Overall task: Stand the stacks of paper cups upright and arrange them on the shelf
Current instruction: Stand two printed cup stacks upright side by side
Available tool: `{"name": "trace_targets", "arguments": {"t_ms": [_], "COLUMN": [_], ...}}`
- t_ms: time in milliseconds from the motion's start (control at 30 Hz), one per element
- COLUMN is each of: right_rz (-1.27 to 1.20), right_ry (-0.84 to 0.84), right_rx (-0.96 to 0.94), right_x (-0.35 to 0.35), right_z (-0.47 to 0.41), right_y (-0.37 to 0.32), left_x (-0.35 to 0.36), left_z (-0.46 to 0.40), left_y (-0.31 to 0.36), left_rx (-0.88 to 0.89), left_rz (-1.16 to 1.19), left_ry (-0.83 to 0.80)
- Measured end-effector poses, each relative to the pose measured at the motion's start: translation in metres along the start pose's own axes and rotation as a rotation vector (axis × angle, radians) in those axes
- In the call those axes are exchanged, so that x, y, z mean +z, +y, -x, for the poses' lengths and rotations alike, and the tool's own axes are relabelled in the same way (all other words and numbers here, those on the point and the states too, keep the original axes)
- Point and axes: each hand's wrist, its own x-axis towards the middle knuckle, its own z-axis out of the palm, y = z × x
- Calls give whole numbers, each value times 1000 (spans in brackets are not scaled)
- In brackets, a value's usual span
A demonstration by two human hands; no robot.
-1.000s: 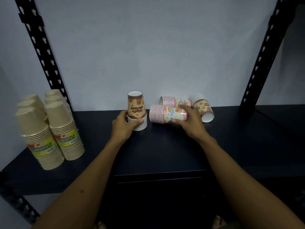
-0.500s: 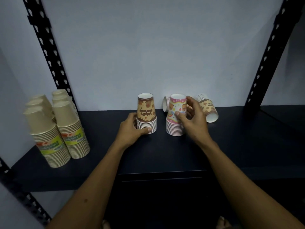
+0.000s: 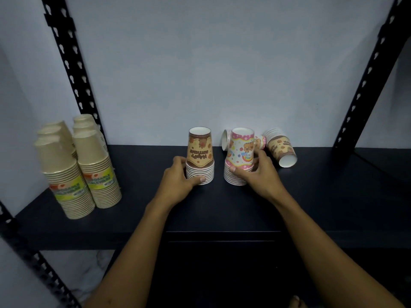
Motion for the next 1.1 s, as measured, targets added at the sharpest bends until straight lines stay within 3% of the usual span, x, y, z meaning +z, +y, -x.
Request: {"name": "trace_targets", "arguments": {"t_ms": [133,333,433,667,833,1100], "right_rz": [-255,-8,-30,125,86,92], "right_ry": [-65,-58,-98,-10,-90,-68], "right_rx": [109,19,1,-118,-91,-100], "right_x": [-6,0,0,3,3,4], "right_z": [0,5,6,17,17,17], "right_y": [2,4,5,1,1,2], "left_x": [-3,-3,-3,-1,-2,-3], "left_z": [5,9,10,9,9,10], "left_y": [2,6,6,3,3,3], "left_rx": [6,29,40,31,31,56], "left_rz": [40,6,3,-1,49,65], "left_ry": [17,21,19,8,7,4]}}
